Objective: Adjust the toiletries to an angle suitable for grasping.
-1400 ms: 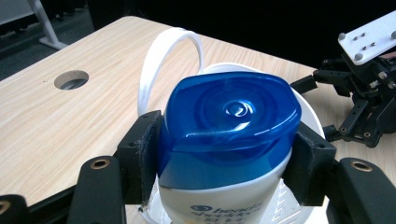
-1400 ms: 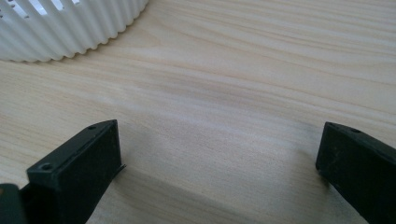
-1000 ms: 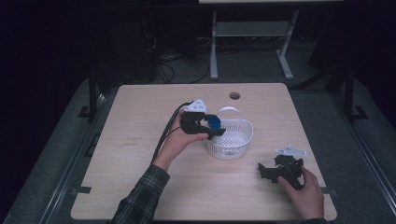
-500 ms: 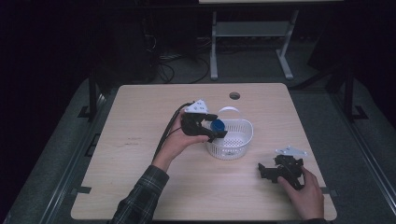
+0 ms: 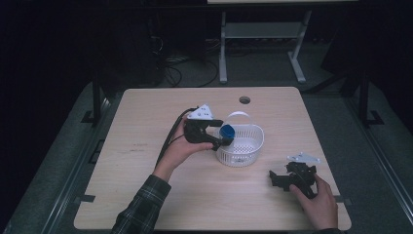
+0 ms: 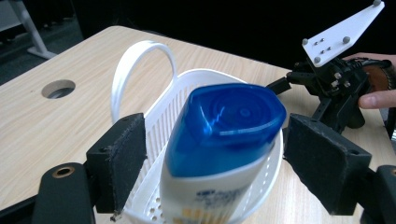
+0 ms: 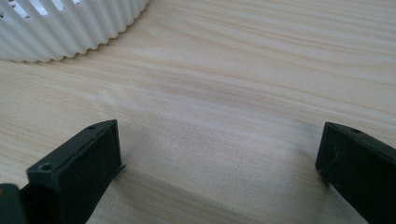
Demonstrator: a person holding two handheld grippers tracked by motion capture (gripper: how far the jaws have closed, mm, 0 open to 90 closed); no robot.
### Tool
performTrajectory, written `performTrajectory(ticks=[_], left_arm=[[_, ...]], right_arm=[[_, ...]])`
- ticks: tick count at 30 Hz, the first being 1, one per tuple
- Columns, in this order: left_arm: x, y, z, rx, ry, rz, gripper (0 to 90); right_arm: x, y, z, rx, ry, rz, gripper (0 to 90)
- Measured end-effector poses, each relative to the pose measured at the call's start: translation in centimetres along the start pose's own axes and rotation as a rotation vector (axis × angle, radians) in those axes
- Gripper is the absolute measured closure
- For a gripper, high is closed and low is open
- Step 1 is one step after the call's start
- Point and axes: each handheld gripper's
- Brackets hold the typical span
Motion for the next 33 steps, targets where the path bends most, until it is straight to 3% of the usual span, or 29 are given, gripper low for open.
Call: performTrajectory(ticks=[15, 33], left_arm=[[1.2, -0.5, -3.6, -0.033, 0.002, 0.004, 20.9], [5.3, -1.0, -8.5, -0.106, 0.020, -0.038, 20.8]], right_arm=[[0.0, 0.0, 0.0, 0.000, 0.000, 0.000, 0.0], [0.0, 0.0, 0.0, -0.001, -0.001, -0.001, 0.0]])
Point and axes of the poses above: each handheld gripper's, and its own axes: z roughly forward along the jaws, x roughly out of its underside, y roughly to its left, and after that the axes turned 3 degrees about x, right-handed
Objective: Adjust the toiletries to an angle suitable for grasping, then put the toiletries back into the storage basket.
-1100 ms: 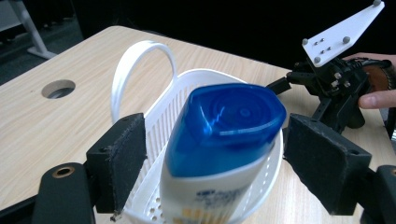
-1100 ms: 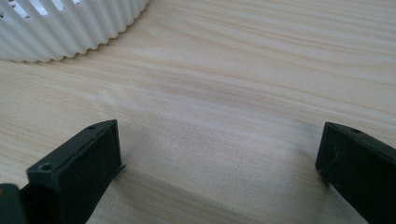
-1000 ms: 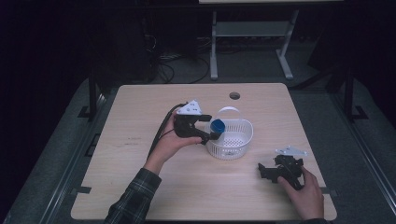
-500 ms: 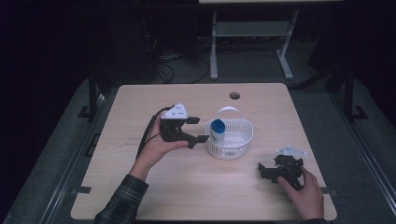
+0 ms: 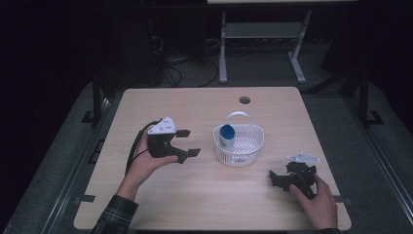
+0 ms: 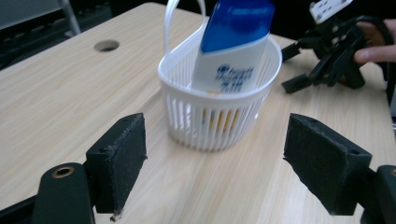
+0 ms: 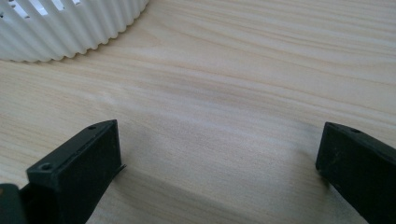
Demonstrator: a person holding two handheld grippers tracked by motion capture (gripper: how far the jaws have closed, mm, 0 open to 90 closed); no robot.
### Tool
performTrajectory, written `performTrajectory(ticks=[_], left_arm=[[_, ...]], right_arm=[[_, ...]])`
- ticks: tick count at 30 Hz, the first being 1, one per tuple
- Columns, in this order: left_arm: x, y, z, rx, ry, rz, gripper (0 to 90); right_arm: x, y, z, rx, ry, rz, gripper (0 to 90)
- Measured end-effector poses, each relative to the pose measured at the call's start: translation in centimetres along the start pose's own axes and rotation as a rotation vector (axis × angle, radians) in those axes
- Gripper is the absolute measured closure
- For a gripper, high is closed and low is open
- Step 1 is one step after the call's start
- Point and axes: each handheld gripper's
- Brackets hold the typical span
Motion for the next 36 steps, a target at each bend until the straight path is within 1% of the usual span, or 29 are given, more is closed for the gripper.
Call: performTrajectory(ticks=[7, 8, 9, 13, 14, 15, 19, 23, 26, 28, 29, 30, 32, 33, 34, 35, 36], left_arm=[[2.3, 0.3, -1.7, -0.041, 0.015, -0.031, 20.8], [2.9, 0.4, -2.2, -0.052, 0.023, -0.038, 20.9], [2.9, 0.4, -2.2, -0.052, 0.023, -0.038, 20.9], [3.8, 0.3, -3.1, -0.072, 0.040, -0.039, 20.9], [4.3, 0.2, -3.4, -0.081, 0.045, -0.045, 20.9], [4.3, 0.2, -3.4, -0.081, 0.045, -0.045, 20.9], [5.4, 0.0, -3.9, -0.101, 0.068, -0.053, 20.9], [6.4, -0.3, -4.5, -0.120, 0.094, -0.053, 20.9], [7.1, -0.5, -4.9, -0.130, 0.105, -0.063, 20.9], [8.0, -0.6, -5.2, -0.134, 0.125, -0.066, 21.0], [8.0, -0.6, -5.2, -0.134, 0.125, -0.066, 21.0], [8.5, -0.7, -5.3, -0.142, 0.143, -0.067, 21.0], [9.1, -0.7, -5.4, -0.150, 0.165, -0.070, 21.0], [9.1, -0.7, -5.4, -0.150, 0.165, -0.070, 21.0], [9.7, -0.8, -5.5, -0.153, 0.176, -0.081, 20.9], [9.7, -0.8, -5.5, -0.153, 0.176, -0.081, 21.0], [10.3, -0.8, -5.7, -0.162, 0.191, -0.088, 21.0]], right_arm=[[0.0, 0.0, 0.0, 0.002, 0.000, 0.001, 0.0], [0.0, 0.0, 0.0, 0.002, 0.000, 0.001, 0.0], [0.0, 0.0, 0.0, 0.002, 0.000, 0.001, 0.0], [0.0, 0.0, 0.0, 0.002, 0.001, 0.001, 0.0], [0.0, 0.0, 0.0, 0.002, 0.001, 0.001, 0.0], [0.0, 0.0, 0.0, 0.002, 0.001, 0.001, 0.0], [0.0, 0.0, 0.0, 0.002, 0.000, 0.001, 0.0], [0.0, 0.0, 0.0, 0.002, 0.001, 0.001, 0.0], [0.0, 0.0, 0.0, 0.002, 0.000, 0.001, 0.0], [0.0, 0.0, 0.0, 0.002, 0.001, 0.001, 0.0], [0.0, 0.0, 0.0, 0.002, 0.001, 0.001, 0.0], [0.0, 0.0, 0.0, 0.002, 0.000, 0.001, 0.0], [0.0, 0.0, 0.0, 0.002, 0.001, 0.001, 0.0], [0.0, 0.0, 0.0, 0.002, 0.001, 0.001, 0.0], [0.0, 0.0, 0.0, 0.002, 0.001, 0.001, 0.0], [0.0, 0.0, 0.0, 0.002, 0.001, 0.001, 0.0], [0.0, 0.0, 0.0, 0.002, 0.000, 0.001, 0.0]])
Point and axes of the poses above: each handheld gripper's, and its own axes: z roughly forward along the jaws, x roughly out of its underside, y roughly to its left, and after that the axes turned 3 degrees about x, right-handed
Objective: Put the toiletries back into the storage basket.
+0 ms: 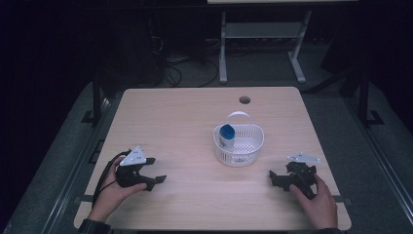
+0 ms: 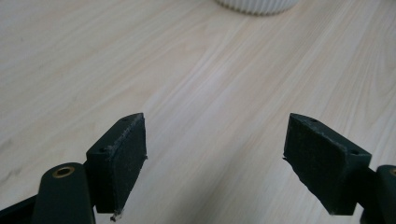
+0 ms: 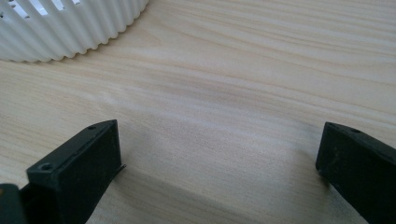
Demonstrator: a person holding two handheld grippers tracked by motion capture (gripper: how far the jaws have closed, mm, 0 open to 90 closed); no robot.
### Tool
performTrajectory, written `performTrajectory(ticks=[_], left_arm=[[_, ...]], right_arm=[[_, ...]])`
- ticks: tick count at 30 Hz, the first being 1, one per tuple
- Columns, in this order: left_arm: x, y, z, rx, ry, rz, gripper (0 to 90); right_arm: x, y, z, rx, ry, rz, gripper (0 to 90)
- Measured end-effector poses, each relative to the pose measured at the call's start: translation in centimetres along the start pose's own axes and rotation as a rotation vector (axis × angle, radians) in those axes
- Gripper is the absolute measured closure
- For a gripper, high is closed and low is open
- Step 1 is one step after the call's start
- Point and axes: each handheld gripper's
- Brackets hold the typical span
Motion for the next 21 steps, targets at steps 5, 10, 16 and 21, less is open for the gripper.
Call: performTrajectory(ticks=[5, 10, 16, 21], left_arm=[[1.3, 0.1, -0.1, -0.018, 0.040, -0.009, 21.7], [2.7, 0.2, -0.1, -0.040, 0.103, -0.014, 21.6], [4.0, 0.5, -0.5, -0.048, 0.124, -0.040, 21.6], [4.9, 0.8, -0.7, -0.064, 0.143, -0.046, 21.4]], right_arm=[[0.0, 0.0, 0.0, 0.000, 0.000, 0.000, 0.0], [0.0, 0.0, 0.0, 0.000, 0.000, 0.000, 0.0], [0.0, 0.0, 0.0, 0.000, 0.000, 0.000, 0.0], [0.0, 0.0, 0.0, 0.000, 0.000, 0.000, 0.0]])
Point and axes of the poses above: each handheld gripper's, and its own axes: z roughly forward along the jaws, x roughly out of its underside, y roughly to its left, and after that the axes turned 3 degrees about x, right-handed
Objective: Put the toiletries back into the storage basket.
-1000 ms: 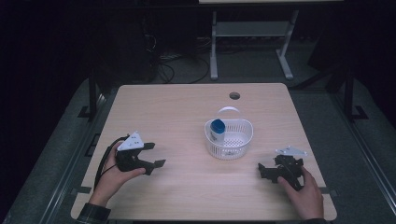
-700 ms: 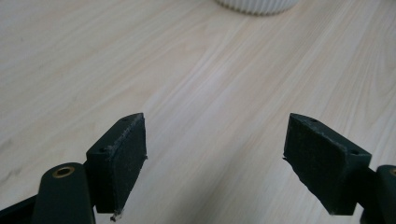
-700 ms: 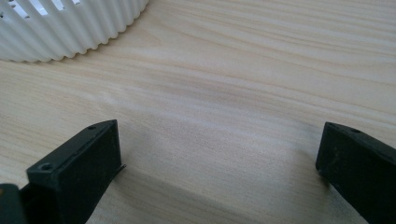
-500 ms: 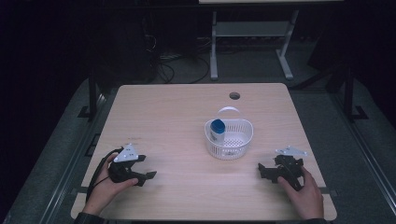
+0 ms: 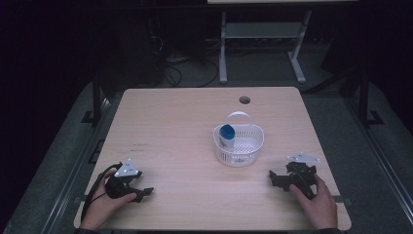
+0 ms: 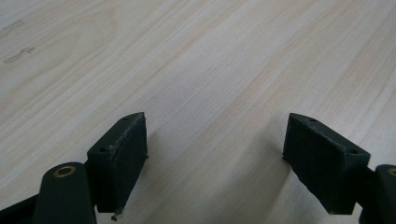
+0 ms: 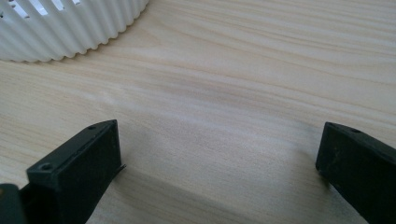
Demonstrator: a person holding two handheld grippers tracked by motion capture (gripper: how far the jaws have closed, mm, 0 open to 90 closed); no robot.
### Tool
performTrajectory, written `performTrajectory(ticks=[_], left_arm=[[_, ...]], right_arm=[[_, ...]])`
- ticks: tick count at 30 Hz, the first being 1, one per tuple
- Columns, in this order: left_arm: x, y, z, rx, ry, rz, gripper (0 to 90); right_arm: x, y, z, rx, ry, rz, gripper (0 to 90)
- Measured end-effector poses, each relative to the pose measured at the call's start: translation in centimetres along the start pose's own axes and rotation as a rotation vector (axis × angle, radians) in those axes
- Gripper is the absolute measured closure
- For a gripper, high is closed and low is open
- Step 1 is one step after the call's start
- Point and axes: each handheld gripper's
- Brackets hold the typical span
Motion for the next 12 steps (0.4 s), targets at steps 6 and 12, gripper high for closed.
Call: performTrajectory(ticks=[6, 12], left_arm=[[0.51, 0.00, 0.02, -0.004, -0.031, -0.002, 18.2], [0.68, 0.03, 0.05, -0.002, -0.041, 0.007, 16.9]], right_arm=[[0.00, 0.00, 0.00, 0.000, 0.000, 0.000, 0.0], [0.00, 0.00, 0.00, 0.000, 0.000, 0.000, 0.0]])
Point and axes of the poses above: each handheld gripper's, and its own axes: z roughly forward along the jaws, x roughly out of its underside, y roughly to its left, and after that the axes turned 3 degrees about x, right-handed
